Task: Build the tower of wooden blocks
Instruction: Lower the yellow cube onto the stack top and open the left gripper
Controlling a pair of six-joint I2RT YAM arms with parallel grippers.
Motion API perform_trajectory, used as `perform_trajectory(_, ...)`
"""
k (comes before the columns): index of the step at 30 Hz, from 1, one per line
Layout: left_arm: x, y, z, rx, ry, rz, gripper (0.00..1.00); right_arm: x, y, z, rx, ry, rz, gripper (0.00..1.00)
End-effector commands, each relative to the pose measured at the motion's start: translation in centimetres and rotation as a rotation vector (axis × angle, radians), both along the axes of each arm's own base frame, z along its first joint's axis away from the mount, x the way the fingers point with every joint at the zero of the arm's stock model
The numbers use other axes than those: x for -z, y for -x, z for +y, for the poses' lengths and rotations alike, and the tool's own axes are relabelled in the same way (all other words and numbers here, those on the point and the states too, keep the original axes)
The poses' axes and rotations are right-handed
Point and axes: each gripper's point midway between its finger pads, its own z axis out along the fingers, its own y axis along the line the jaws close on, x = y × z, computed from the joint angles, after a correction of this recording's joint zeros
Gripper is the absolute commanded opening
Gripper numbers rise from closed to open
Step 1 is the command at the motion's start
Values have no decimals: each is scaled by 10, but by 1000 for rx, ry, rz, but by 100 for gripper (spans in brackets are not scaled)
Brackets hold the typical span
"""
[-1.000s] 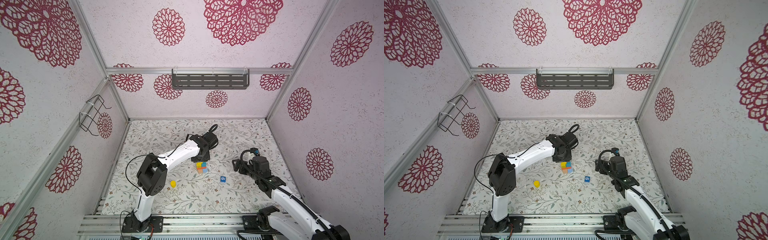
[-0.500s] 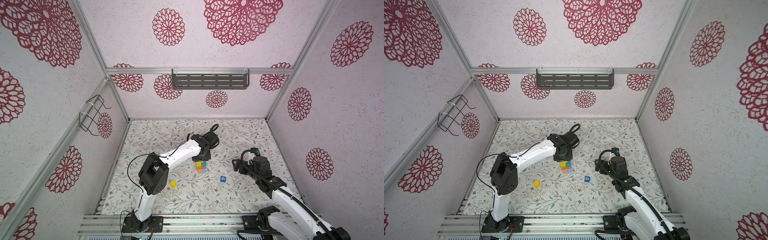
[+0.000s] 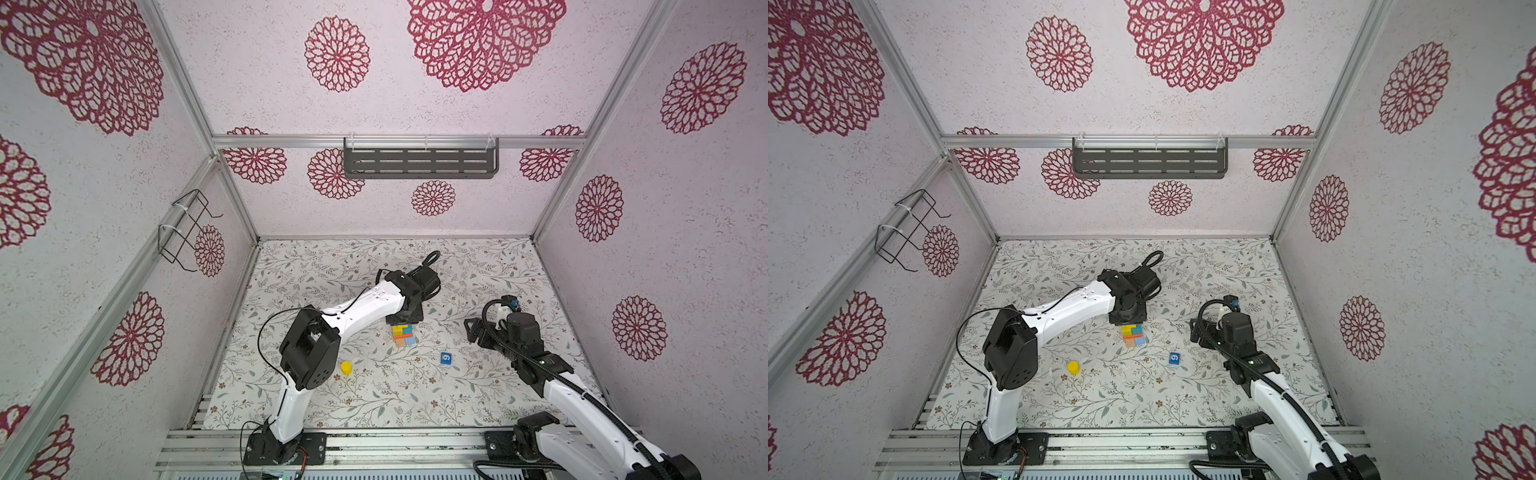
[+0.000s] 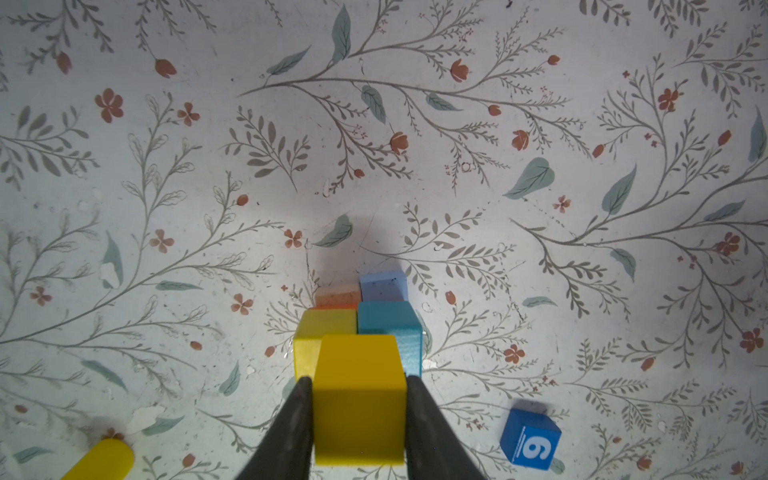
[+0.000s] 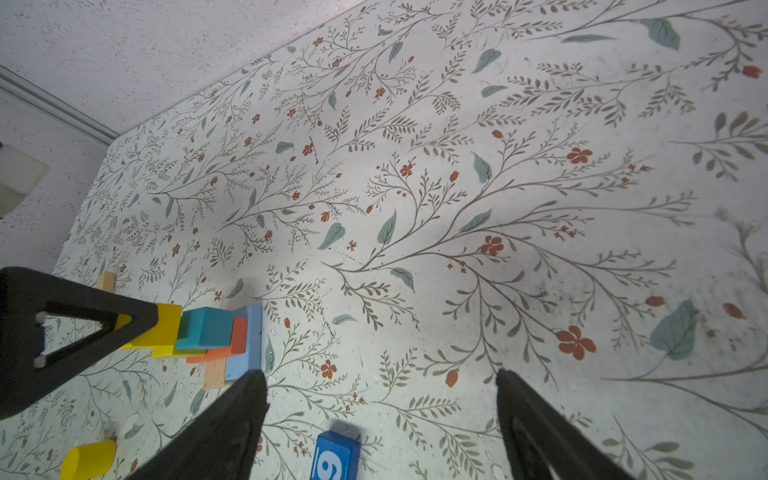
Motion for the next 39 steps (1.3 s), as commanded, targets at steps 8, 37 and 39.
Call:
perform_trajectory(8,2,-3,-1,-24,-10,-15,36,-4,1,0,7,-27,-15,89)
perform_trajectory(37,-40,-3,13,1,-36,-121,83,0,4,-11,34,47,61,89)
perform_trajectory(39,-58,-2,19,-5,-18,-168,87,6,7,-6,13,34,108,88)
